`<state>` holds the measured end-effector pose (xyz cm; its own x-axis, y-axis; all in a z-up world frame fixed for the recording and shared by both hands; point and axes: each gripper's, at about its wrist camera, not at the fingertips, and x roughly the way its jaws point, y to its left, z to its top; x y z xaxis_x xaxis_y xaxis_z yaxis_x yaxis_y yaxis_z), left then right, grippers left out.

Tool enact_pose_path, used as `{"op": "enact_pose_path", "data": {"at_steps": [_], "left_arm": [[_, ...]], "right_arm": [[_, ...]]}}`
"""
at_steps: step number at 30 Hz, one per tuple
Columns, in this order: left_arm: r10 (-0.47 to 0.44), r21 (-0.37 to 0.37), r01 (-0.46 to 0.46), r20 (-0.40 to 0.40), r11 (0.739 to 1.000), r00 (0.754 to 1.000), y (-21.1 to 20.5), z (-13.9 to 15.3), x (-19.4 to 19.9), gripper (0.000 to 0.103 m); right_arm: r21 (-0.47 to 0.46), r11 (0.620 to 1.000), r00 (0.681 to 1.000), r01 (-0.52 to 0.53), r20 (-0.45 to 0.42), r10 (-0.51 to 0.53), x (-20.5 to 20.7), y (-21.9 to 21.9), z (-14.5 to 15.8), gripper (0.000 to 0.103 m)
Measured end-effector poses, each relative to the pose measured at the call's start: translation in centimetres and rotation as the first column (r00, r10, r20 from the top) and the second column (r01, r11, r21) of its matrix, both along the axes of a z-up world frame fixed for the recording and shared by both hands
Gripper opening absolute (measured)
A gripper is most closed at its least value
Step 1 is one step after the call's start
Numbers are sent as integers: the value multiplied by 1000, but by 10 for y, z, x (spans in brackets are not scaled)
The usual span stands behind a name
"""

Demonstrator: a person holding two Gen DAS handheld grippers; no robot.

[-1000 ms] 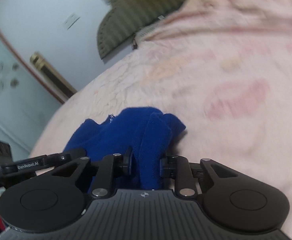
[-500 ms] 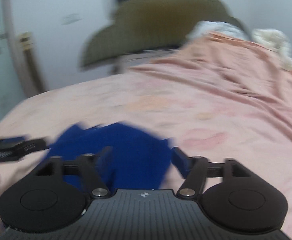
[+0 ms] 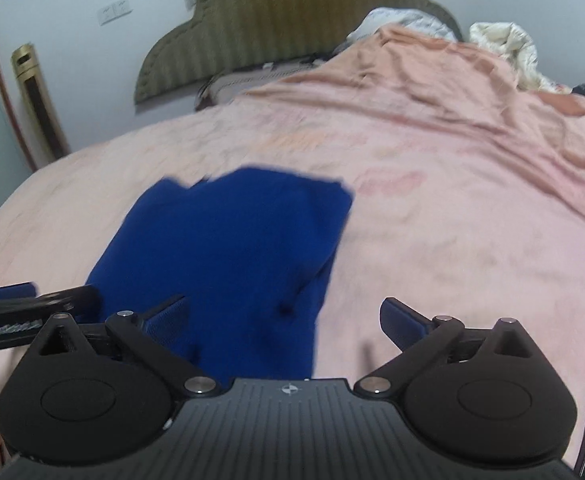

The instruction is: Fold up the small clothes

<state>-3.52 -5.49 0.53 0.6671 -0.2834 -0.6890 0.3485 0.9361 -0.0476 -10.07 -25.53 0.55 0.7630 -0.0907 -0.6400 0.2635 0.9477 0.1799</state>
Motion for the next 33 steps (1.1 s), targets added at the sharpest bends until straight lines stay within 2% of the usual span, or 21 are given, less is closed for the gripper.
{"op": "enact_pose_path", "data": {"at_steps": [7, 11, 18, 30, 33], "left_arm": [[16, 52, -16, 5, 999, 1000, 11, -3, -29, 94], [11, 62, -11, -10, 998, 1000, 13, -5, -38, 94], [-31, 141, 31, -4, 990, 1000, 5, -9, -52, 94], [2, 97, 2, -46, 995, 999, 22, -13, -57, 94], [23, 117, -20, -30, 993, 999, 25, -13, -59, 94]], "right_arm": [[-26, 1000, 999, -16, -31, 15, -32, 33, 1, 103], [-35, 999, 999, -25, -43, 24, -42, 40, -4, 103], [-45, 999, 999, -8, -46, 6, -55, 43, -9, 103], [-40, 999, 998, 4, -68, -7, -69, 44, -17, 103], [-36, 999, 998, -3, -70, 1, -70, 44, -18, 103]]}}
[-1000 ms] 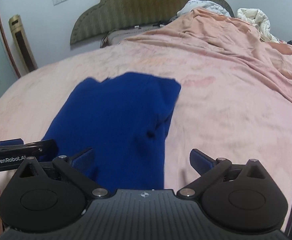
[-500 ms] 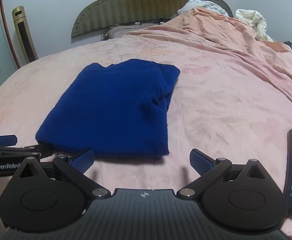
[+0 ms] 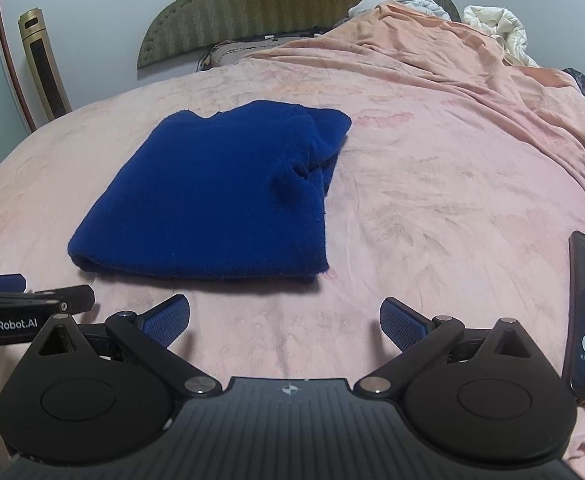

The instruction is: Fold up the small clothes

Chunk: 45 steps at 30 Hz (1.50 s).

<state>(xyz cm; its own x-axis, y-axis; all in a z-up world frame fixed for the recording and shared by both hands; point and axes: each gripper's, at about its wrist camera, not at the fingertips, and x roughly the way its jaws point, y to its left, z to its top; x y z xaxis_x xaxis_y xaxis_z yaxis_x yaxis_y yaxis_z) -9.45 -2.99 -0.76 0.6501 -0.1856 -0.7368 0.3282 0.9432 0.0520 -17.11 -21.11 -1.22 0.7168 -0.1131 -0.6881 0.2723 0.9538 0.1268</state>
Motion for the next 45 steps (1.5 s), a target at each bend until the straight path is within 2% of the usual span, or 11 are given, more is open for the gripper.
{"op": "enact_pose_path", "data": {"at_steps": [7, 17, 28, 45], "left_arm": [[5, -45, -6, -16, 999, 1000, 6, 1, 0, 94], [14, 6, -14, -9, 1000, 1000, -1, 0, -1, 94], [19, 7, -19, -28, 1000, 999, -1, -3, -2, 94], [22, 28, -22, -12, 999, 1000, -4, -1, -7, 94]], "right_arm": [[1, 1000, 1000, -9, -10, 9, -3, 5, -2, 103], [12, 1000, 1000, -6, -29, 6, -3, 6, -4, 103], [9, 1000, 999, -12, -36, 13, -6, 7, -6, 103], [-4, 1000, 999, -21, -33, 21, -12, 10, -3, 103]]}}
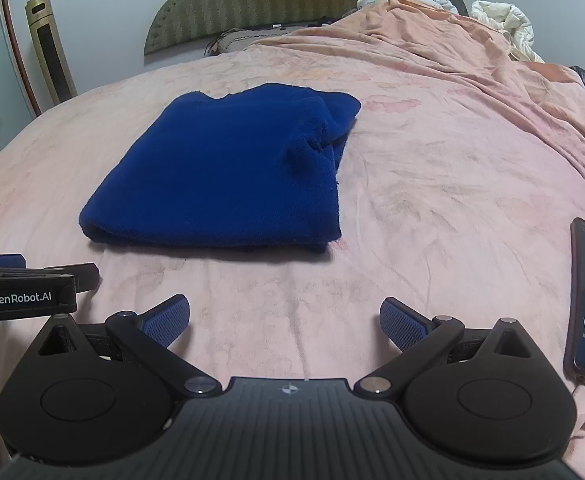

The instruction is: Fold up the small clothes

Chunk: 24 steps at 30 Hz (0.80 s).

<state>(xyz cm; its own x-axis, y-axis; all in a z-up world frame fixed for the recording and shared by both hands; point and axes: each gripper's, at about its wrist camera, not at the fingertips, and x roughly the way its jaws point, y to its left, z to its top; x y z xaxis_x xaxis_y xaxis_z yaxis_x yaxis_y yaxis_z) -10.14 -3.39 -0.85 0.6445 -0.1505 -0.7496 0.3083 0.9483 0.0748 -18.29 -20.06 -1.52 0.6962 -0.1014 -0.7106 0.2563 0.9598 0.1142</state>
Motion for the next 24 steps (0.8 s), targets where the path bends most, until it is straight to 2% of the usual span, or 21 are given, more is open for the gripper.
{"op": "enact_pose_path", "data": {"at_steps": [9, 13, 18, 24], "left_arm": [[-22, -3, 22, 28, 1000, 999, 2, 8, -6, 94], [-48, -27, 48, 6, 999, 999, 2, 10, -7, 94], [-32, -45, 32, 0, 998, 999, 4, 11, -5, 94], [-19, -18, 20, 28, 1000, 999, 6, 11, -5, 94]], "right_arm": [[-10, 1000, 1000, -6, -1, 6, -2, 1, 0, 103], [-12, 1000, 1000, -8, -3, 8, -2, 1, 0, 103], [-16, 1000, 1000, -24, -9, 24, -1, 2, 1, 103], [-15, 1000, 1000, -20, -7, 20, 0, 2, 1, 103]]}}
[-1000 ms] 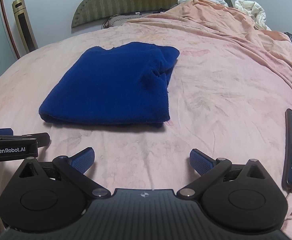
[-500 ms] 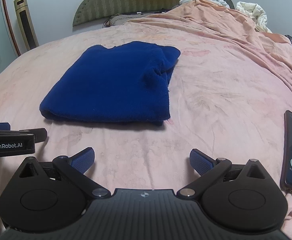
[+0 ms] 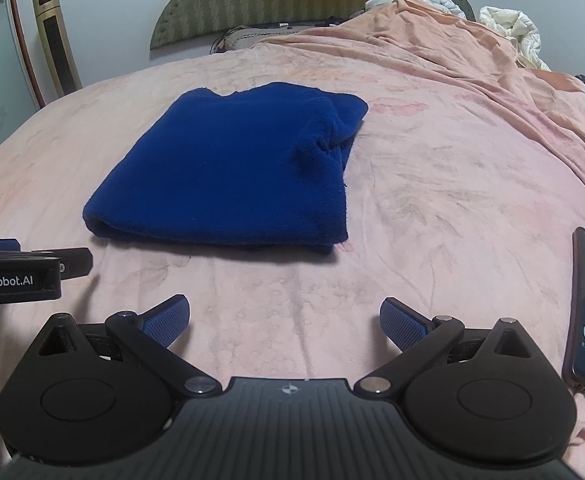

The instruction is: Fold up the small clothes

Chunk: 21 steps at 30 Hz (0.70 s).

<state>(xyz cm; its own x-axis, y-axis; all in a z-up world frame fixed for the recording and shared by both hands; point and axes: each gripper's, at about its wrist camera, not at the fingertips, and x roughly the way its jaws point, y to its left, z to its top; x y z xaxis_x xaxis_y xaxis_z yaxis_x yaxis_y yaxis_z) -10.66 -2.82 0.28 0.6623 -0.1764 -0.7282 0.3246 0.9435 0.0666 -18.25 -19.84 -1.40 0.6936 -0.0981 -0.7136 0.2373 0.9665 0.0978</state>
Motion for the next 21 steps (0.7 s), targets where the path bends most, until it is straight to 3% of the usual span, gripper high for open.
{"op": "enact_pose_path", "data": {"at_steps": [10, 21], "left_arm": [[-3, 73, 2, 18, 997, 1000, -10, -5, -1, 94], [12, 64, -11, -12, 998, 1000, -5, -10, 4, 94]], "right_arm": [[12, 1000, 1000, 2, -2, -2, 0, -3, -4, 103], [12, 1000, 1000, 10, -10, -9, 1, -2, -5, 103]]}}
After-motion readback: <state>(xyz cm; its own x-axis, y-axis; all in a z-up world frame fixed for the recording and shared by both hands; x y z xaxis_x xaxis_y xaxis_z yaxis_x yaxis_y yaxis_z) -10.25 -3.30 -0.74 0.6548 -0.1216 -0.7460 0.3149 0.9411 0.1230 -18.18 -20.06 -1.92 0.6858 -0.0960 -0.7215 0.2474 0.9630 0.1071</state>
